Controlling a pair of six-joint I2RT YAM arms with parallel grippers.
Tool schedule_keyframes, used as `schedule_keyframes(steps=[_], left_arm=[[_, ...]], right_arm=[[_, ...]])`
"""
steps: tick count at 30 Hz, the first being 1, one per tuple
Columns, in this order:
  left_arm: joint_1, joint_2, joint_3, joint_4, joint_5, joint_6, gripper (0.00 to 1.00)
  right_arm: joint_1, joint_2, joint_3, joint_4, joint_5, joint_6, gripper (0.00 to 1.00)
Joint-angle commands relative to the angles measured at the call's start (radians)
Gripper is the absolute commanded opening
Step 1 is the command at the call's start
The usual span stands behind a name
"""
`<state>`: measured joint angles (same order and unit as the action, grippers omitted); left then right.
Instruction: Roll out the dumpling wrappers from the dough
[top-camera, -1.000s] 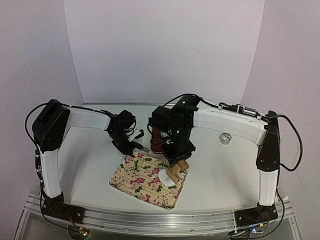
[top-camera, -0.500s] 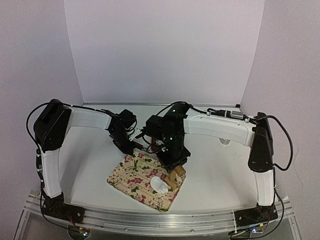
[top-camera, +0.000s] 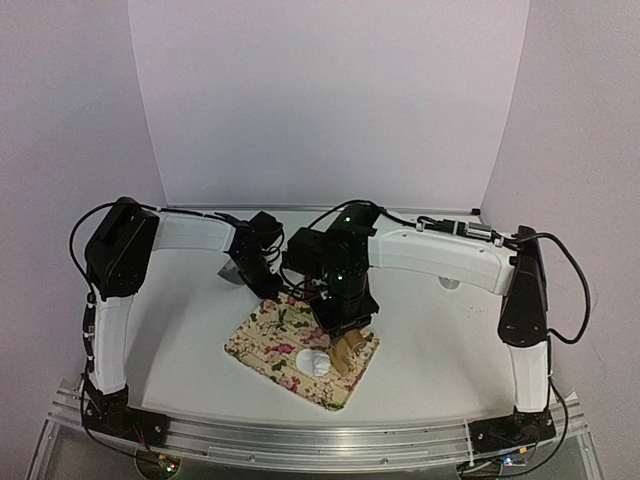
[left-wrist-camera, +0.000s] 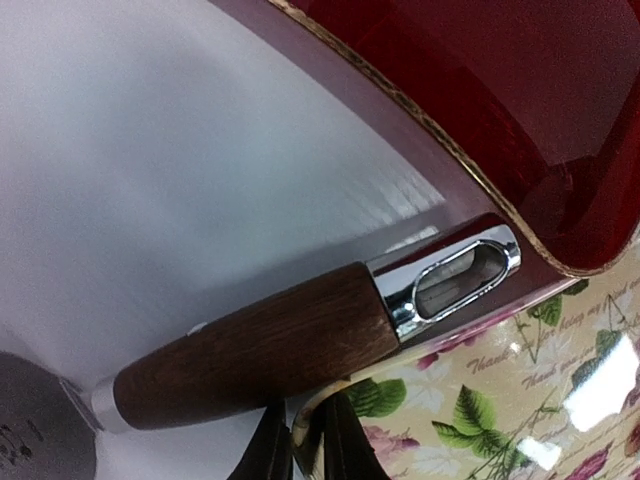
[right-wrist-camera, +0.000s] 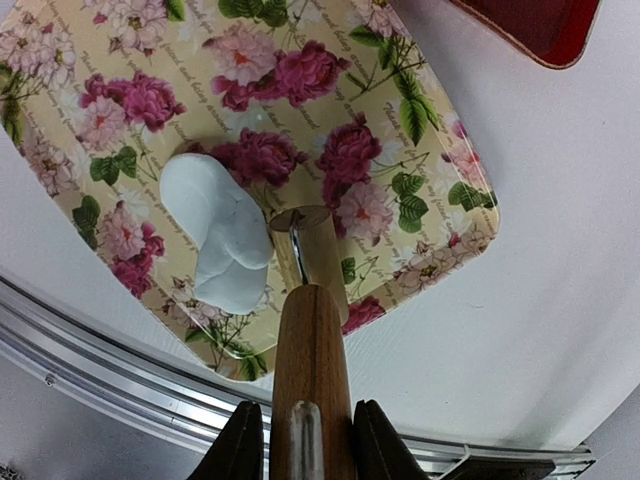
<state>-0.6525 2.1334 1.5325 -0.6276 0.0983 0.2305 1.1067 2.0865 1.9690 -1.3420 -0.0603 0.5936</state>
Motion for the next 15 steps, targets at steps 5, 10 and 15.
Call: schedule_keyframes(steps=[5, 10, 15], left_arm=[[0.005, -0.056, 0.021, -0.028, -0.013, -0.052, 0.46], [0.005, -0.189, -0.076, -0.078, 0.054, -0.261, 0.52], [0.005, -0.339, -0.226, -0.126, 0.077, -0.544, 0.58]], right_arm=[[0.001, -0.184, 0.051, -0.315, 0.060, 0.076, 0.00], [0.001, -0.168, 0.074, -0.316, 0.049, -0.007, 0.00], [0.003, -0.124, 0.070, -0.314, 0.037, -0.048, 0.00]])
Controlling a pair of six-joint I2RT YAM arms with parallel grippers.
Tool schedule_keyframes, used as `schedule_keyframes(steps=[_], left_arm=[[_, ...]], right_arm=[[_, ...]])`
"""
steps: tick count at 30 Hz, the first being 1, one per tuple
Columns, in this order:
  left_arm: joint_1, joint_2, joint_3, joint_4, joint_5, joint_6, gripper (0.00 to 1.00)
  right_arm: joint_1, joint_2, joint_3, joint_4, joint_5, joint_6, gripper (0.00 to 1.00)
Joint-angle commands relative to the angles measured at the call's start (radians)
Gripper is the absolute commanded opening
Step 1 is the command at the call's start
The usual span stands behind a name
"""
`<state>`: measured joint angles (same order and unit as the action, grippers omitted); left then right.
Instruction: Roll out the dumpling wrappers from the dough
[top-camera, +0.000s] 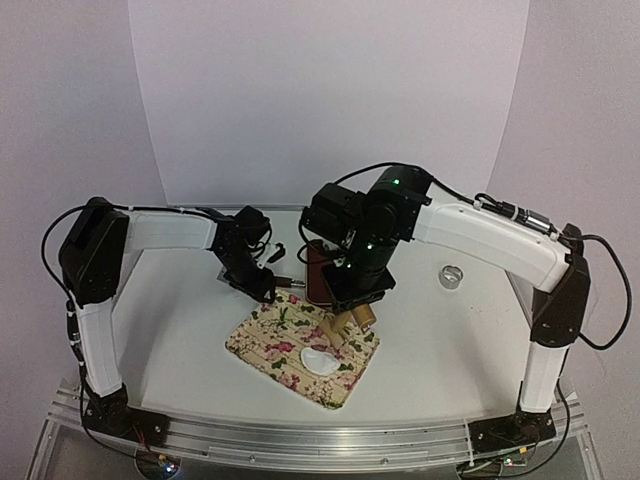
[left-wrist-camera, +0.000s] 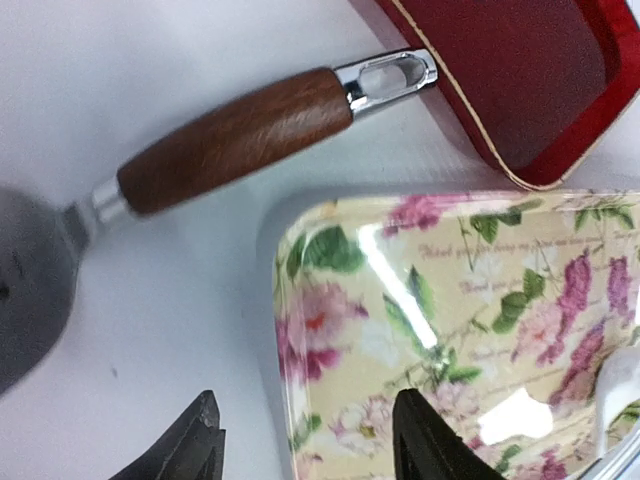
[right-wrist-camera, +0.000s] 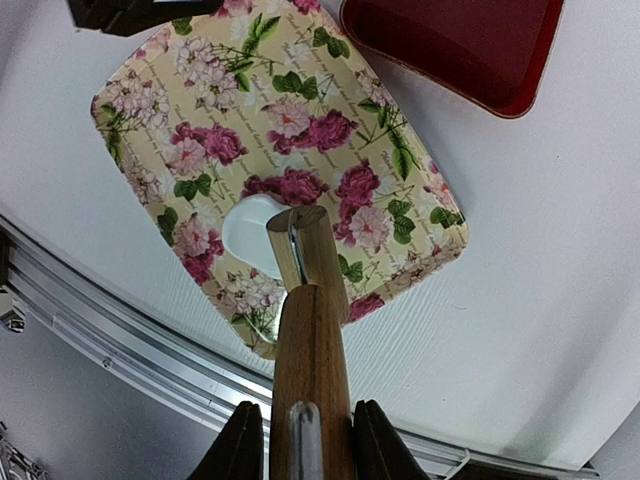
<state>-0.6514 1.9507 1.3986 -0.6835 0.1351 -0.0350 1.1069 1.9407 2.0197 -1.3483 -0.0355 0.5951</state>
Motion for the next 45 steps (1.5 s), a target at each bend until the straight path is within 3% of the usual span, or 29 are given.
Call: schedule_keyframes(steps=[1, 6, 10, 28, 45], left_arm=[[0.005, -0.189, -0.132, -0.068, 0.053, -0.325, 0.59], [0.006, -0.240, -0.249, -0.038, 0.165, -0.479, 0.61], [0.010, -0.248, -0.295, -0.010, 0.165, -0.544, 0.61], [0.026, -0.226, -0.360, -0.047, 0.131, -0.585, 0.59], [0.026, -0.144, -0.353, -0.045, 0.106, -0.542, 0.34]], right_arm=[[0.003, 0.032, 0.028, -0.307, 0.015, -0.058, 0.00], [0.002, 0.081, 0.062, -0.308, 0.009, -0.096, 0.00], [0.003, 0.106, 0.077, -0.299, -0.005, -0.116, 0.00], [0.013, 0.128, 0.070, -0.307, -0.076, -0.183, 0.00], [0.015, 0.149, 0.007, -0.279, -0.077, -0.191, 0.00]])
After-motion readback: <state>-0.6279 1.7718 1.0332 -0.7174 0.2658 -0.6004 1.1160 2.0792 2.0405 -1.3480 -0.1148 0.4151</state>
